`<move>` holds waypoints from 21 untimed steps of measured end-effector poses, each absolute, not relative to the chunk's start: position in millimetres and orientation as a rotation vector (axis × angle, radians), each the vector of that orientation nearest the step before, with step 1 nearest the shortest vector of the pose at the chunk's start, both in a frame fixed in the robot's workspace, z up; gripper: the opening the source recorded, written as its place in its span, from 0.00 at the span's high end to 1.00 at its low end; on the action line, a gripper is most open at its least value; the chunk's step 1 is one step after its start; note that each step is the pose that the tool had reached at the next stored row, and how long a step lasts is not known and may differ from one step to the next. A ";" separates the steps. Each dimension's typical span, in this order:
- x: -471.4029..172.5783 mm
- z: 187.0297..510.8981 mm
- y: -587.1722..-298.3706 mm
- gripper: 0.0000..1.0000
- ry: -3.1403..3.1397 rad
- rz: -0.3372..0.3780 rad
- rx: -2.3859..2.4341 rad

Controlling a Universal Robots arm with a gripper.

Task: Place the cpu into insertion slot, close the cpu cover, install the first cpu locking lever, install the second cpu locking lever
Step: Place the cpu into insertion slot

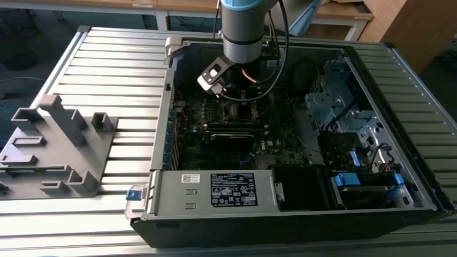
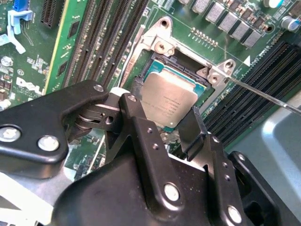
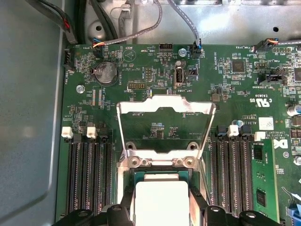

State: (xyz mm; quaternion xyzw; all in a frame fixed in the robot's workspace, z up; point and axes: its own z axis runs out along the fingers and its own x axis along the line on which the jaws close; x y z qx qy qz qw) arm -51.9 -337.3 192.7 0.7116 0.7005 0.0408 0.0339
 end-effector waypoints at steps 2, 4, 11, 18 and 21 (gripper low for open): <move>-52.1 192.5 -337.3 0.46 2.155 0.125 2.189; -52.2 192.5 -337.3 0.46 2.155 0.125 2.189; -52.9 192.3 -337.3 0.46 2.155 0.126 2.189; -53.0 191.5 -337.3 0.46 2.155 0.126 2.189; -53.0 191.1 -337.3 0.46 2.154 0.125 2.189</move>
